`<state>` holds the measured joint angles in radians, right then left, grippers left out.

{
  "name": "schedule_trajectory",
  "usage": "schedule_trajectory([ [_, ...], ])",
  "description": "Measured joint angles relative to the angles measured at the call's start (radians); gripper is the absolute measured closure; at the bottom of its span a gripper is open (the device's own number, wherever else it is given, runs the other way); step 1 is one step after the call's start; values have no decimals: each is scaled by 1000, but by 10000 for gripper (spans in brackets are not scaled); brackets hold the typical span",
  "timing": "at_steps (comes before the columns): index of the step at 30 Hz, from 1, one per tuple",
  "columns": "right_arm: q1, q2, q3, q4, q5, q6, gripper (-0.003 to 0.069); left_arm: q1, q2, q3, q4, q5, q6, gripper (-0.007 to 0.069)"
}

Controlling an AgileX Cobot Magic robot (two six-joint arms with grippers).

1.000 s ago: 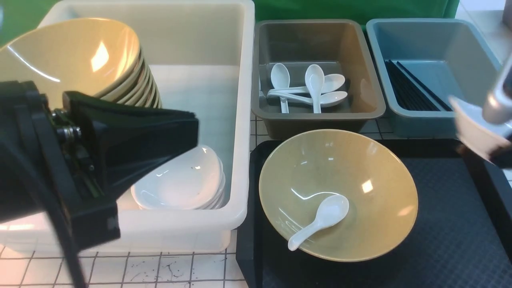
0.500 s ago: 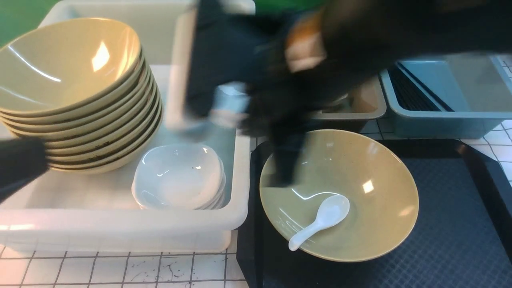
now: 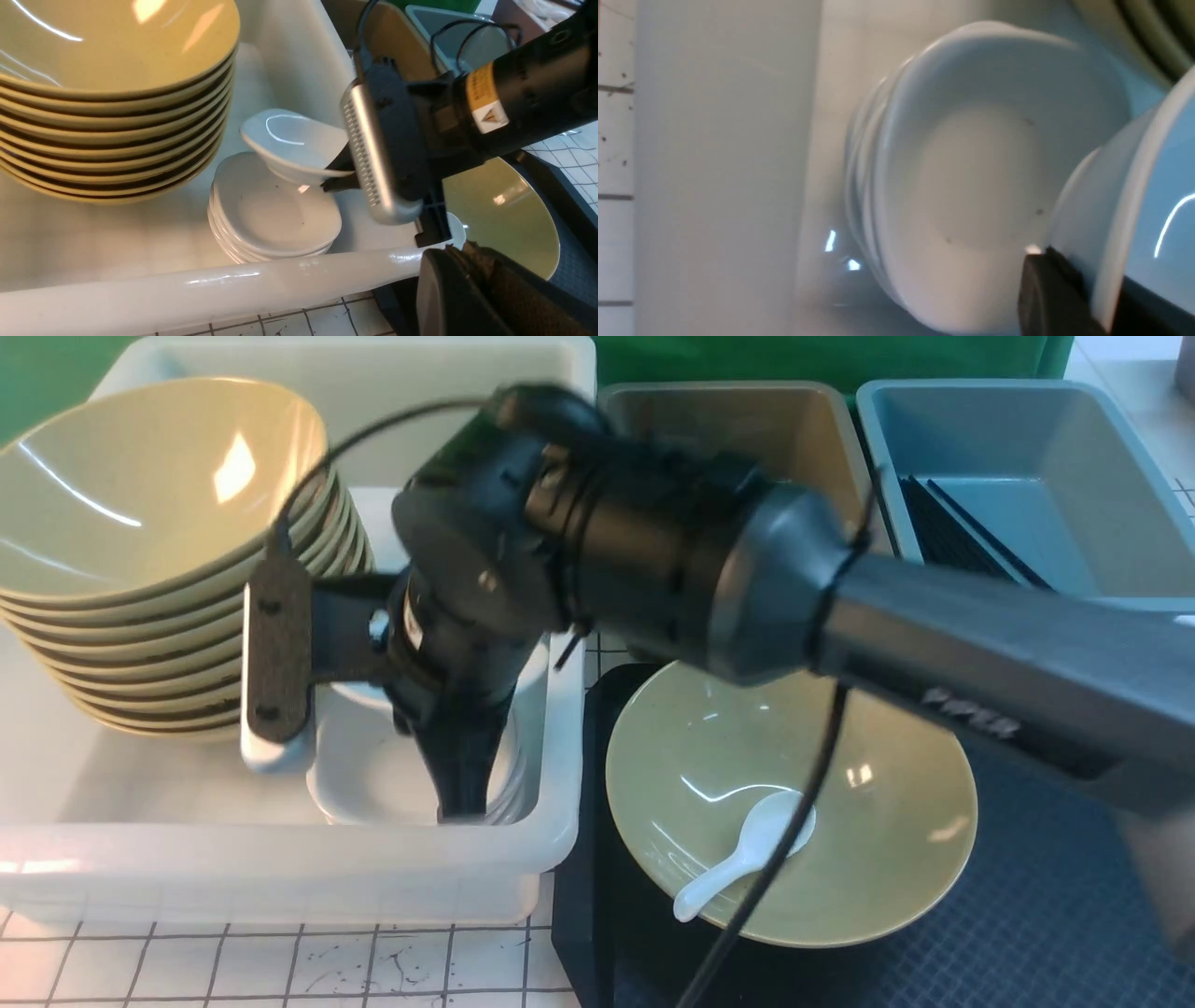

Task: On white black table put chopsticks spoon bowls plates into blue grey white boxes.
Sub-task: 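Place the white bowl into the white bin on top of the stacked bowls with the right gripper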

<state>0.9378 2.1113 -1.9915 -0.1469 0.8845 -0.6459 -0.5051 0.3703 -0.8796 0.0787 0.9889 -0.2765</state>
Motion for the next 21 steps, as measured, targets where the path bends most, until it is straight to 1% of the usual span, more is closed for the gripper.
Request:
schedule_trajectory([
  [4, 0, 23, -1, 8, -5, 23, 596, 0, 0, 0, 0, 0, 0, 625],
  [7, 0, 26, -2, 8, -24, 56, 566, 0, 0, 0, 0, 0, 0, 625],
  [12, 2, 26, -2, 23, -38, 104, 444, 0, 0, 0, -7, 0, 0, 625],
  [13, 8, 26, -7, 26, -32, 113, 391, 0, 0, 0, -11, 0, 1, 625],
  [16, 32, 26, -42, 29, 20, 124, 277, 0, 0, 0, -21, 0, 3, 625],
  [18, 46, 19, -73, 35, 67, 124, 232, 0, 0, 0, -23, -1, 4, 625],
  [19, 48, 16, -81, 37, 73, 124, 225, 0, 0, 0, -24, -1, 4, 625],
  [20, 57, 5, -115, 39, 133, 124, 206, 0, 0, 0, -28, -6, 4, 625],
  [21, 60, -7, -133, 39, 181, 124, 202, 0, 0, 0, -32, -11, 4, 625],
])
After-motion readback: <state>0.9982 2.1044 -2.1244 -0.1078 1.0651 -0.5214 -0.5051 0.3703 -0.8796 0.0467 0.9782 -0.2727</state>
